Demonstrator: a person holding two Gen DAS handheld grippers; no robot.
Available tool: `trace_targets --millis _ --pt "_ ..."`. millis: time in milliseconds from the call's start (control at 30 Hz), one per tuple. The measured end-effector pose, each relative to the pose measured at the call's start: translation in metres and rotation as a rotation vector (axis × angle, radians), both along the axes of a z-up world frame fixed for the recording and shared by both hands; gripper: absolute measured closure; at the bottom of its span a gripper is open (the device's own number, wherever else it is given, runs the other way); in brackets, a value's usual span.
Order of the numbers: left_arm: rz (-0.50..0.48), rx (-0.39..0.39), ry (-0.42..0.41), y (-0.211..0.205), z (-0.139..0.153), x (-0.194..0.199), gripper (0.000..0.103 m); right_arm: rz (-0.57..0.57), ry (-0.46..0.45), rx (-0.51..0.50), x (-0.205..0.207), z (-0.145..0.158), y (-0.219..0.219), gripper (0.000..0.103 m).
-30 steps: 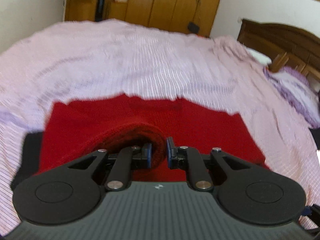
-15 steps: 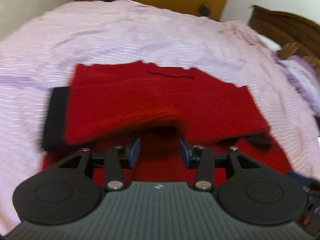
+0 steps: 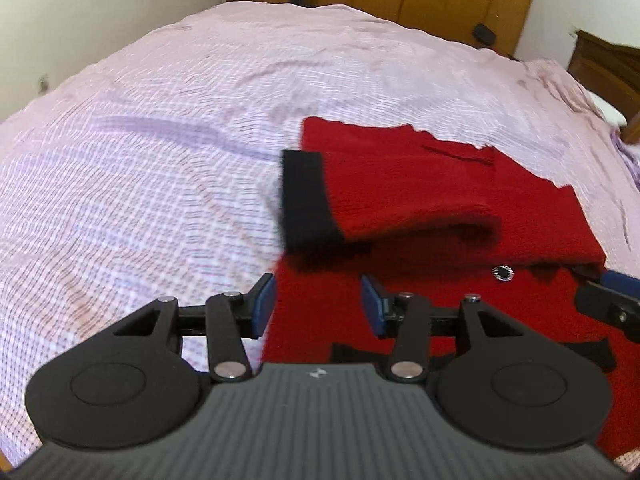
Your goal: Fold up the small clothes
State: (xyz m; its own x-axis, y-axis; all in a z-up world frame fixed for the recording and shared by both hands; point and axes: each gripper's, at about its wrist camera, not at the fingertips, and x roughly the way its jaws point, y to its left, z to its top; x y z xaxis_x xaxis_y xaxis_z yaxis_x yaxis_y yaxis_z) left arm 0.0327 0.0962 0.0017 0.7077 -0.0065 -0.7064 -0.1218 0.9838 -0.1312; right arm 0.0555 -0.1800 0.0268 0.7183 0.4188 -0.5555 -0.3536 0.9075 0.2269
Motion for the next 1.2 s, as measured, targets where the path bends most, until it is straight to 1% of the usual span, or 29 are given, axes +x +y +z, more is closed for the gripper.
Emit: trace_targets --millis 100,200,333,500,600,733,800,900,933,967,1033,1100,1200 --pt "0.03 -0.016 0.004 0.015 -0.003 -0.005 0.05 0.071 0.005 -0.039 0.014 0.002 0.029 0.012" --pt "0.054 -0.025 0.013 0.026 -0.007 -0.009 0.05 0.106 0.027 -0.118 0.027 0.001 0.061 0.012" --pt "0.081 -0.021 0.028 0.037 -0.014 -0.012 0.05 0.15 -0.016 -0.226 0.034 0.003 0.096 0.012" --pt "0.091 -0.057 0.031 0.048 -0.02 -0.014 0.05 0.234 -0.06 -0.338 0.042 0.0 0.131 0.012" --pt "0.094 -0.066 0.033 0.051 -0.023 -0.014 0.05 0.284 -0.077 -0.4 0.047 -0.005 0.151 0.012" --pt "0.106 -0.054 0.046 0.055 -0.026 -0.012 0.05 0.279 -0.099 -0.516 0.056 -0.016 0.175 0.013" --pt "0.114 -0.063 0.053 0.058 -0.029 -0.012 0.05 0.291 -0.107 -0.534 0.06 -0.021 0.183 0.021" --pt "0.119 -0.079 0.057 0.061 -0.032 -0.012 0.05 0.3 -0.09 -0.503 0.067 -0.025 0.188 0.048" --pt "0.121 -0.078 0.058 0.061 -0.033 -0.012 0.05 0.298 -0.076 -0.481 0.07 -0.026 0.187 0.071" --pt "0.12 -0.077 0.058 0.062 -0.034 -0.012 0.05 0.285 -0.069 -0.453 0.071 -0.024 0.185 0.085" --pt "0.12 -0.075 0.058 0.062 -0.035 -0.013 0.05 0.257 -0.068 -0.364 0.072 -0.015 0.174 0.09" --pt "0.119 -0.071 0.057 0.061 -0.035 -0.013 0.05 0.216 -0.081 -0.293 0.072 -0.003 0.16 0.091" --pt "0.122 -0.065 0.058 0.06 -0.035 -0.012 0.05 0.13 -0.13 -0.225 0.073 0.017 0.138 0.091"
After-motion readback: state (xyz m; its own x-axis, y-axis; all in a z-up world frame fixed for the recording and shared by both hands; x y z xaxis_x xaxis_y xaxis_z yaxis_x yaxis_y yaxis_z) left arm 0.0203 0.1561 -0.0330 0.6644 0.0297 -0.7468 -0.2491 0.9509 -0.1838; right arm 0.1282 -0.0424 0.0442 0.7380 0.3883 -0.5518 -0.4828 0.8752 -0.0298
